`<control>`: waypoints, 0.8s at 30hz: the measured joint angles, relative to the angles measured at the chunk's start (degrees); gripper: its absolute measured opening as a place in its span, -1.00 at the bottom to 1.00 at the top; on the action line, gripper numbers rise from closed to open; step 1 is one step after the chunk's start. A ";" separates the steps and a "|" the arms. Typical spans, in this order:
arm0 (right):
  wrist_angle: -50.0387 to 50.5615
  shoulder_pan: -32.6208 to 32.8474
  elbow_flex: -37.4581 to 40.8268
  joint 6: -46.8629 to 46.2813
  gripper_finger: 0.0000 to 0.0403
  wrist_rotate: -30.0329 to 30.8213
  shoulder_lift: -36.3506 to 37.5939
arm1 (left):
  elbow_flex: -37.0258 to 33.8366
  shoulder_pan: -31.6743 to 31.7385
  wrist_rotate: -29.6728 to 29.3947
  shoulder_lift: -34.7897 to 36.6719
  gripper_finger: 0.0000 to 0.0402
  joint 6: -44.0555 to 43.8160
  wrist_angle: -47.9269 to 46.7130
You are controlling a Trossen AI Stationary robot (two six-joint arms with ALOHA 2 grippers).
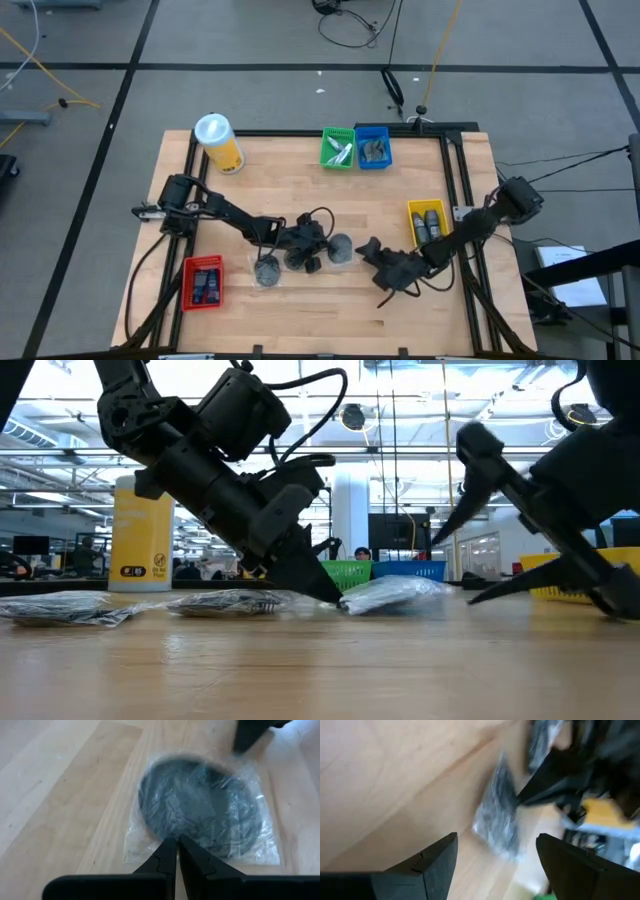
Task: Pick & Place Travel size toiletries
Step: Put the black hairbrush into the blue basket
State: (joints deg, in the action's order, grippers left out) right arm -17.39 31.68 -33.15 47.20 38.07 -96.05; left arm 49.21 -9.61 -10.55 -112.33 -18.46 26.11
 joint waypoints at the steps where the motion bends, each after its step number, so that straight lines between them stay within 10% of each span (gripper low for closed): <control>1: 1.70 -0.55 0.00 -1.64 0.30 -0.47 0.80 | 0.00 0.00 0.00 0.00 -0.91 0.05 0.25; 15: -9.83 -13.93 0.09 16.46 0.19 -18.03 -0.25 | 0.00 1.13 -0.13 -0.02 -0.91 0.90 0.63; 24: -20.68 -15.61 0.03 19.91 -0.04 -18.89 -3.69 | 0.11 1.29 -0.18 -3.81 -0.91 0.35 4.72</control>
State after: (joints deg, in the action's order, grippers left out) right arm -38.07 16.07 -33.12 67.12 19.18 -99.73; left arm 49.32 -8.32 -10.73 -116.14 -18.11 30.83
